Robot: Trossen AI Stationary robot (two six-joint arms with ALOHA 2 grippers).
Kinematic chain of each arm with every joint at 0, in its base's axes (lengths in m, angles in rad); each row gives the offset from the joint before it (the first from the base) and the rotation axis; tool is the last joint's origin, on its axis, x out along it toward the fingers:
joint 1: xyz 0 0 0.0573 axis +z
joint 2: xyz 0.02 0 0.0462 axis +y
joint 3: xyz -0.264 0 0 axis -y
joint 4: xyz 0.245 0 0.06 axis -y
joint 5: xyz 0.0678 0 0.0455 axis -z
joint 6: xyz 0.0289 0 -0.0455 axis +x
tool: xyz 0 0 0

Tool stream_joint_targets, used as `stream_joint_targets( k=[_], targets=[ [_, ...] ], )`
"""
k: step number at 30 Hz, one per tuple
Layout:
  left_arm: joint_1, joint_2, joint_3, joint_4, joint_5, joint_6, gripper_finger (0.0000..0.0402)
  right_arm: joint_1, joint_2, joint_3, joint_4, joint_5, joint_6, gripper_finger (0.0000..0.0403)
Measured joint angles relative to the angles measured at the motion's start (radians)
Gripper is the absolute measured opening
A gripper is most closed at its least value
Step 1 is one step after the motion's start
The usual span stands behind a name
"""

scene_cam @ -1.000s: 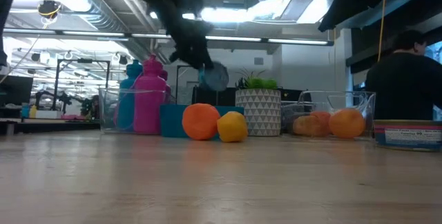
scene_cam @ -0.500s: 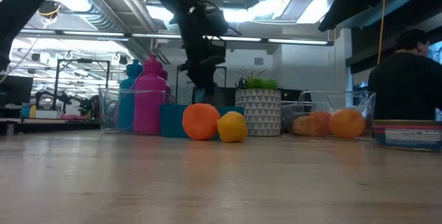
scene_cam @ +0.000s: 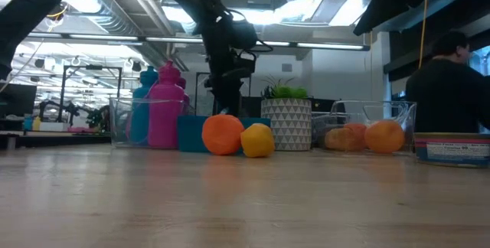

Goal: Pick & Place Food Item
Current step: Put the green tuna can into the blue bin

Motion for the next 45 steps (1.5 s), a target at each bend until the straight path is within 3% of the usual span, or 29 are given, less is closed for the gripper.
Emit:
stream_joint_targets(
  k=[22,27,45],
  targets=[
    [-0.002,0.028,0.0,-0.019,0.03,0.099,0.0116,-0.001,0.0,0.0,0.0,0.008,-0.003,0.0286],
    [-0.002,0.028,0.0,-0.012,0.096,0.105,0.012,-0.001,0.0,0.0,0.0,0.019,-0.004,0.0286],
    [-0.001,0.028,0.0,-0.011,0.094,0.119,0.0136,-0.001,0.0,0.0,0.0,0.026,-0.004,0.0286]
  ],
)
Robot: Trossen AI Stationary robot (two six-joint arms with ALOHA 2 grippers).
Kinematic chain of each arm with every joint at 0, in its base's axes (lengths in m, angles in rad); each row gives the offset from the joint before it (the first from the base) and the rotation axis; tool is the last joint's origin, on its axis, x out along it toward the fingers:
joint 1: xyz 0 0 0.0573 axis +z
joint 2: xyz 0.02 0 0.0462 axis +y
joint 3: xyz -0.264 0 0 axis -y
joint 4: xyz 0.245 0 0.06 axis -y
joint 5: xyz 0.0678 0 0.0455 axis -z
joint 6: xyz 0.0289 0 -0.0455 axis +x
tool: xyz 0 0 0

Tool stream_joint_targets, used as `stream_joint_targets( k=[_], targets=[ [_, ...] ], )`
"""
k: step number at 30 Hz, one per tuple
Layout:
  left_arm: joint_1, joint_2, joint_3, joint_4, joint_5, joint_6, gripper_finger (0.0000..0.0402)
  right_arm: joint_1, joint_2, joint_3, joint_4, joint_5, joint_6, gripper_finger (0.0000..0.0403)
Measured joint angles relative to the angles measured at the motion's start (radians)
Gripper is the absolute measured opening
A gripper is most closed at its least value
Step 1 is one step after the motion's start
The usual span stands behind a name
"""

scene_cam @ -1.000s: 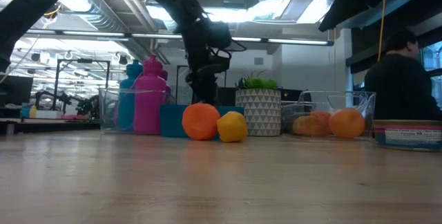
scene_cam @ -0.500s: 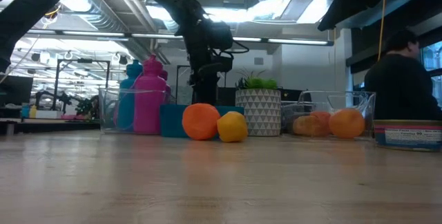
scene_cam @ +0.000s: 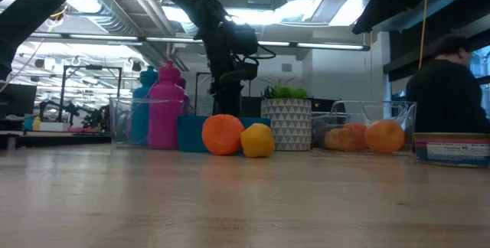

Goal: Pick & Place Food Item
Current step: Put the green tuna can into the blue bin

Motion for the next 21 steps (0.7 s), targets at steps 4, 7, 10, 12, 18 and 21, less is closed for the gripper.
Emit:
stream_joint_targets(
  k=[4,7,10,12,18,21],
  targets=[
    [0.0,0.0,0.0,0.004,-0.017,0.015,0.0153,0.0,0.0,0.0,0.0,-0.001,0.001,0.0286],
    [0.0,0.0,0.0,0.004,-0.021,0.015,0.017,0.0,0.0,-0.008,0.002,-0.003,0.004,0.0286],
    [0.0,0.0,0.0,0.004,-0.021,0.016,0.0188,0.0,0.0,-0.031,0.009,-0.004,0.006,0.0286],
    [0.0,0.0,0.0,0.004,-0.021,0.022,0.02,0.0,0.0,-0.052,0.023,-0.008,0.008,0.0286],
    [0.004,0.0,0.0,0.016,-0.037,0.033,0.024,0.0,0.0,-0.077,0.039,-0.011,0.031,0.0286],
    [0.008,0.0,0.0,0.035,-0.104,0.049,0.0259,0.0,0.0,-0.077,0.04,-0.004,0.031,0.0286]
  ],
)
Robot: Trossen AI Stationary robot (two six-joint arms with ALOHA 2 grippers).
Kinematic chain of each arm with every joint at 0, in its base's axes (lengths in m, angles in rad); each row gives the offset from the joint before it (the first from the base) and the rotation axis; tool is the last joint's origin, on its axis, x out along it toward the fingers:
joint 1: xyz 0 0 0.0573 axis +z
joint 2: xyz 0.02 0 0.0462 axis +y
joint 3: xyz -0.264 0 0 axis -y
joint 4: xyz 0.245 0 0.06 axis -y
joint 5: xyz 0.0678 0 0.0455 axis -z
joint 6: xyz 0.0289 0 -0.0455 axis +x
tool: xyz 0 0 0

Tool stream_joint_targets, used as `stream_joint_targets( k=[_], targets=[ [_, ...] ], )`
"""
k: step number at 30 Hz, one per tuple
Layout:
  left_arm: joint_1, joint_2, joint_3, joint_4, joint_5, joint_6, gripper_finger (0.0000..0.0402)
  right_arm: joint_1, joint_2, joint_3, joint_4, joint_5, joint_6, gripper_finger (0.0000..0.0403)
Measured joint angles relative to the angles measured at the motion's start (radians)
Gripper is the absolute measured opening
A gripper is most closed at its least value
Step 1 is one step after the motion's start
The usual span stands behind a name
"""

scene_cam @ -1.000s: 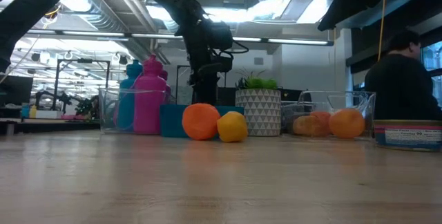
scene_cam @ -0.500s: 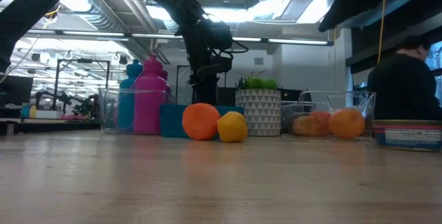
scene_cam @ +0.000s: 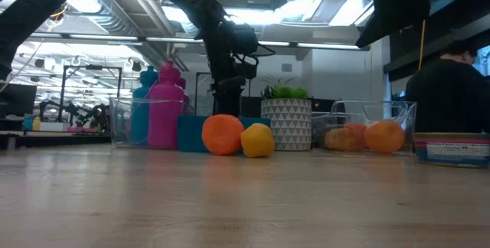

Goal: Pick & Place Food Item
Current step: Put the green tuna can into the blue bin, then put the blue pink tuna can into the blue bin

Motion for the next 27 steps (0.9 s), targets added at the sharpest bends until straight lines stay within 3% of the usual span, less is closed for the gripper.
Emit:
stream_joint_targets(
  k=[4,6,13,22,27],
  targets=[
    [0.001,0.002,0.028,0.024,-0.143,0.038,0.0282,-0.002,0.0,0.0,0.0,0.003,0.0,0.0286],
    [0.003,0.002,0.066,0.021,-0.164,0.046,0.0289,-0.002,0.0,0.0,0.0,0.018,0.0,0.0286],
    [0.012,0.0,0.212,-0.054,-0.07,0.032,0.0293,-0.011,0.0,0.0,-0.001,0.031,-0.006,0.0286],
    [0.012,0.0,0.248,-0.065,-0.064,-0.012,0.0292,-0.037,0.0,0.0,-0.002,0.119,-0.067,0.0286],
    [0.018,-0.046,0.247,-0.058,0.083,-0.045,0.0287,-0.061,-0.011,0.0,-0.001,0.129,-0.083,0.0286]
  ],
)
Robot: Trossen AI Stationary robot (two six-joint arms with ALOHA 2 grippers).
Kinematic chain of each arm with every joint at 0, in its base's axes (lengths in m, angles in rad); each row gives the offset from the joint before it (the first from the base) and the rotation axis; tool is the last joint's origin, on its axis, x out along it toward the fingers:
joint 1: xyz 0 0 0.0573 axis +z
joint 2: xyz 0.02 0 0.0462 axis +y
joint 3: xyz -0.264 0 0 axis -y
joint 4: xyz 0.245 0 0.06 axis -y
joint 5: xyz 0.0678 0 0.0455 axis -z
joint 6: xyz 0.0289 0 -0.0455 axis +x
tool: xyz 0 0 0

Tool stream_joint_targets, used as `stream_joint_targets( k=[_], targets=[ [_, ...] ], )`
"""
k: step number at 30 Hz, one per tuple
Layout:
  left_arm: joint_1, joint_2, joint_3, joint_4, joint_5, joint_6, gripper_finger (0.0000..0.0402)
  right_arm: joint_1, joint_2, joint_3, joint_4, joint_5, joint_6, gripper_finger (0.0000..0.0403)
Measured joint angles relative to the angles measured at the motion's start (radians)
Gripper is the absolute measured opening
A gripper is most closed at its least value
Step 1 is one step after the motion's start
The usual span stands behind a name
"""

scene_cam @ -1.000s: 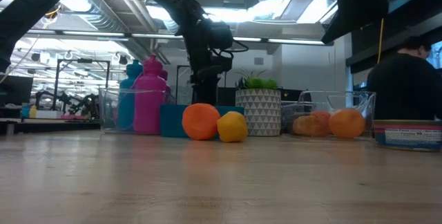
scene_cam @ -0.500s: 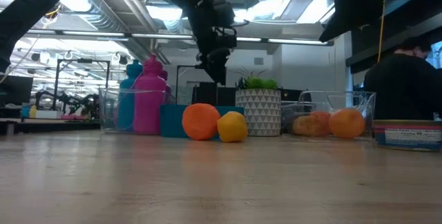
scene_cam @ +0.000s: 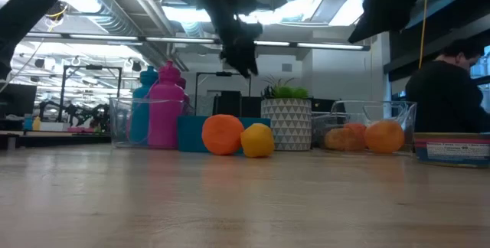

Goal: Pick & Place Food Item
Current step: Put the blue pink tuna can into the blue bin

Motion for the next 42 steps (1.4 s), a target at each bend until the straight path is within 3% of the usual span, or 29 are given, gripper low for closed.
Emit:
stream_joint_targets(
  k=[7,16,25,32,35,39,42],
  targets=[
    [0.002,-0.105,0.0,0.068,0.086,-0.058,0.0273,-0.007,-0.069,-0.059,0.114,-0.033,0.004,0.0286],
    [-0.031,-0.224,-0.066,0.124,0.261,-0.05,0.0271,-0.006,-0.32,-0.39,0.737,-0.294,-0.224,0.0286],
    [-0.085,-0.417,-0.462,0.435,0.312,-0.077,0.0271,-0.007,-0.419,-0.586,1.121,-0.485,-0.38,0.0286],
    [-0.161,-0.566,-0.874,0.955,0.313,-0.145,0.027,-0.013,-0.404,-0.663,1.364,-0.547,-0.487,0.0286],
    [-0.195,-0.593,-1.017,1.205,0.313,-0.188,0.027,-0.015,-0.404,-0.666,1.426,-0.521,-0.517,0.0286],
    [-0.23,-0.596,-1.123,1.419,0.313,-0.212,0.0272,-0.016,-0.404,-0.666,1.487,-0.481,-0.529,0.0286],
    [-0.246,-0.591,-1.145,1.434,0.311,-0.148,0.0269,-0.018,-0.404,-0.666,1.491,-0.491,-0.558,0.0286]
  ],
)
